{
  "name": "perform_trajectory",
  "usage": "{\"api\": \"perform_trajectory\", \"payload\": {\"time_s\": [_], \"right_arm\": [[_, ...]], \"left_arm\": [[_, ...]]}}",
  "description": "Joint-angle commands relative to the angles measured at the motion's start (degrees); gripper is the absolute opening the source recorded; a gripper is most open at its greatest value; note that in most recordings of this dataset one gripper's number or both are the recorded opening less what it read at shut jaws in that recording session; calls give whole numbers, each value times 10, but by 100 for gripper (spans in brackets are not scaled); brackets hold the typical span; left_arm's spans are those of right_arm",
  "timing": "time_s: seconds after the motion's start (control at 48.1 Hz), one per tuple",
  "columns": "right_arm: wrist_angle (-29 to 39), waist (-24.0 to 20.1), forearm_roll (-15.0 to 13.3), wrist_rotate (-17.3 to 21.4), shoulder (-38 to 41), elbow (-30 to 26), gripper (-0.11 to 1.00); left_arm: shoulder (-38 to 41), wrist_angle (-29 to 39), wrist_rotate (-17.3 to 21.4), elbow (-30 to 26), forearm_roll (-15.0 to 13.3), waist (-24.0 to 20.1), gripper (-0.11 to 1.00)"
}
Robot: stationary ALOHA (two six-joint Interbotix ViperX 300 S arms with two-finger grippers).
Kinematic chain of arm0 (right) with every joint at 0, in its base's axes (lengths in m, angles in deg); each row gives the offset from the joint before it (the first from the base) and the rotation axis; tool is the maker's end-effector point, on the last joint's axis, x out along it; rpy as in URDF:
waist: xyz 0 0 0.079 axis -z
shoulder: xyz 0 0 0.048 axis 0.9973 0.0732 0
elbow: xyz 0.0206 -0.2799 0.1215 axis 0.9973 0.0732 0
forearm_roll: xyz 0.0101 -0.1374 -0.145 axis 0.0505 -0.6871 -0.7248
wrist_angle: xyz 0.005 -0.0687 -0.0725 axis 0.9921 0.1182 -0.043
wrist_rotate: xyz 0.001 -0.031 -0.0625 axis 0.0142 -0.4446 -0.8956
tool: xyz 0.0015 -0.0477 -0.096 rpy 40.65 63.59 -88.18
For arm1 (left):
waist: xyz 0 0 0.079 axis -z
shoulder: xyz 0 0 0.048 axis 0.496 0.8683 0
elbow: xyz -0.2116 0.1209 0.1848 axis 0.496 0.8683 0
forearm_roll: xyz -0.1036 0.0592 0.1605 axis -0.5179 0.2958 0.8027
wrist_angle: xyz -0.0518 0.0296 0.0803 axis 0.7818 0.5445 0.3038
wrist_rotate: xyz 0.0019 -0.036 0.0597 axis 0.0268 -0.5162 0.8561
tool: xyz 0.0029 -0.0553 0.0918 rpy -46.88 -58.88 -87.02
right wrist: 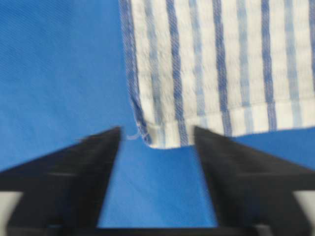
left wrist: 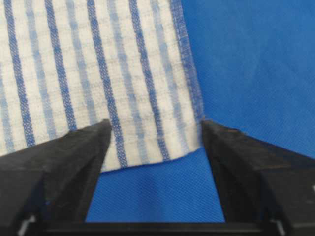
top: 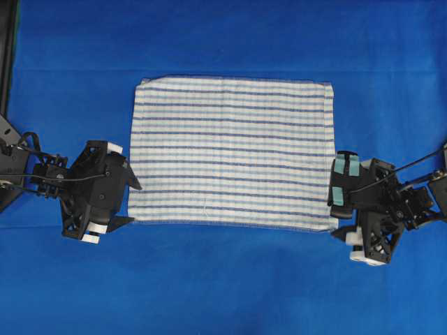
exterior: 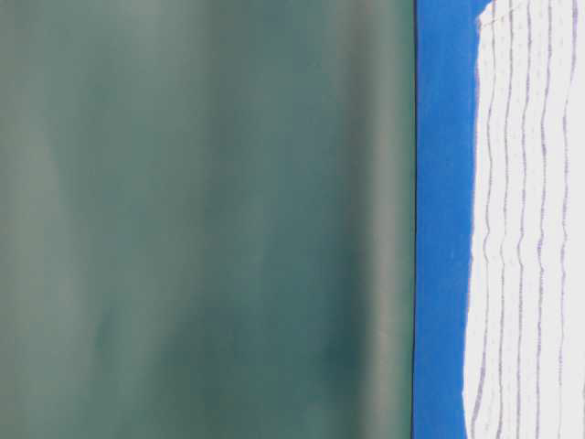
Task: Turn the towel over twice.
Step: 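Lower the corners onto the table and open both grippers, then pull both open grippers back away from the towel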
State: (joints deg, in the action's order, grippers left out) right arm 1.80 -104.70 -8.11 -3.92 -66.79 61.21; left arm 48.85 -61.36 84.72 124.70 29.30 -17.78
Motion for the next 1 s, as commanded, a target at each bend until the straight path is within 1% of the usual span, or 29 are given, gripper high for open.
{"api": "perform_trajectory", "payload": {"time_s": [0.0, 0.062, 0.104, 0.146, 0.229, 0.395, 0.499, 0.562, 0.645, 0.77, 0.874, 0.978], "right_arm": [[6, -1, -16, -1, -14, -18, 68], [12, 2, -31, -1, -25, -25, 65], [15, 4, -46, -1, -37, -29, 62], [15, 8, -60, -1, -48, -33, 62], [15, 18, -94, -1, -76, -39, 63], [12, 62, -171, -1, -143, -36, 63], [10, 96, -206, -1, -183, -27, 63], [4, 113, -223, -1, -206, -20, 63], [-14, 141, -242, -1, -238, -9, 63], [-43, 169, -259, -1, -278, 7, 63], [-68, 185, -261, -1, -300, 20, 63], [-75, 192, -261, 0, -307, 26, 63]], "left_arm": [[-23, 10, 2, -19, -1, 2, 71], [-39, 19, 4, -25, 0, 2, 67], [-49, 25, 7, -30, 0, 2, 65], [-63, 29, 9, -34, 0, 1, 63], [-95, 32, 10, -43, -1, -6, 62], [-181, 31, 11, -44, 0, -37, 62], [-233, 27, 12, -36, 0, -60, 62], [-265, 20, 20, -27, 0, -76, 62], [-301, 11, 34, -18, 0, -95, 62], [-349, -3, 54, -2, 0, -122, 62], [-368, -18, 55, 15, 0, -137, 62], [-376, -25, 55, 25, 0, -143, 62]]}}
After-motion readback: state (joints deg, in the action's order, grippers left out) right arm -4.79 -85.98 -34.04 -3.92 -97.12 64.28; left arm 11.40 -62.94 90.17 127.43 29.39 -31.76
